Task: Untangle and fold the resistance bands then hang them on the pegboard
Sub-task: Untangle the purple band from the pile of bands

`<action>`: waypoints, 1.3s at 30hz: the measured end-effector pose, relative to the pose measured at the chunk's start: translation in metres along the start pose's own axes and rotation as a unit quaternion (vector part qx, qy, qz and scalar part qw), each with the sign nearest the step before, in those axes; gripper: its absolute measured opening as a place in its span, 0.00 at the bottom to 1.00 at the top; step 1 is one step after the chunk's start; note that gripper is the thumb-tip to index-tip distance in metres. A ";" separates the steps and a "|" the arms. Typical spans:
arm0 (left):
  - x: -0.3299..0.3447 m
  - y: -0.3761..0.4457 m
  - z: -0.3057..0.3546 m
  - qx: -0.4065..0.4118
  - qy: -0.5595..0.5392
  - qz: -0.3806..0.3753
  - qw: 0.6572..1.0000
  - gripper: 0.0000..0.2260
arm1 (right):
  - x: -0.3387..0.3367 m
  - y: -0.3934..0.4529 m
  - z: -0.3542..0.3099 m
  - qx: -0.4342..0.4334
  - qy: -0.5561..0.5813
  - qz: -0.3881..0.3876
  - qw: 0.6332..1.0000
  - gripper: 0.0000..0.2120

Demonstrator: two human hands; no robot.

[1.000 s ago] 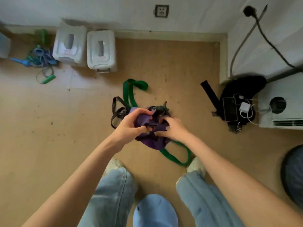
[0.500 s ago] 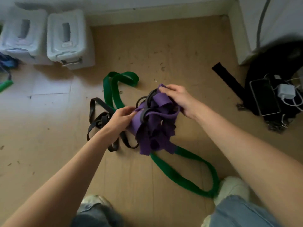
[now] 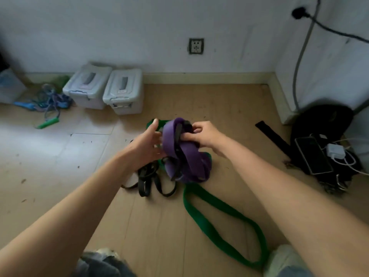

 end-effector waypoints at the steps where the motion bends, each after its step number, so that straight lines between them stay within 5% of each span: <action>1: 0.009 -0.013 0.010 0.020 0.063 -0.029 0.997 0.24 | -0.002 -0.009 -0.008 0.008 0.051 0.068 0.996 0.10; 3: 0.027 -0.045 0.023 0.071 0.230 -0.047 0.969 0.27 | -0.008 -0.030 -0.024 0.029 0.132 0.168 0.976 0.13; 5: 0.028 -0.070 0.032 0.124 0.313 0.014 0.941 0.20 | -0.010 -0.052 -0.041 0.023 0.198 0.186 0.962 0.14; 9: 0.020 -0.113 0.052 0.136 0.164 0.041 0.976 0.05 | -0.019 -0.100 -0.069 -0.030 0.226 0.177 0.958 0.08; 12: 0.017 -0.137 0.073 0.139 0.085 0.039 0.986 0.05 | -0.021 -0.130 -0.081 -0.008 0.266 0.108 0.958 0.07; 15: 0.020 -0.152 0.077 0.139 0.041 0.007 0.989 0.11 | -0.001 -0.151 -0.089 0.004 0.104 -0.058 0.993 0.21; 17: 0.024 -0.154 0.078 0.145 0.032 0.005 0.989 0.11 | 0.017 -0.155 -0.089 -0.016 -0.033 -0.097 0.995 0.28; 22: 0.005 -0.132 0.099 0.166 0.134 0.054 0.975 0.06 | 0.016 -0.120 -0.096 -0.025 -0.111 -0.009 0.993 0.21; 28: 0.000 -0.107 0.069 0.020 0.230 -0.004 0.973 0.09 | 0.004 -0.096 -0.095 -0.041 -0.140 0.074 0.986 0.14; 33: -0.010 -0.113 0.060 0.044 0.356 -0.040 0.933 0.14 | -0.007 -0.102 -0.112 -0.063 0.147 0.044 0.986 0.11; 36: -0.030 -0.122 0.075 0.114 0.370 0.031 0.922 0.13 | -0.022 -0.101 -0.127 -0.110 -0.010 0.105 0.988 0.07; 39: -0.044 -0.133 0.094 0.148 0.138 0.085 0.976 0.11 | -0.031 -0.103 -0.116 -0.023 -0.278 0.117 0.953 0.10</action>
Point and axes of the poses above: each hand's wrist, its own y-axis towards the middle knuckle, its own x-axis out of the palm, z = x × y, the point moved 5 cm from there along y, towards the middle knuckle
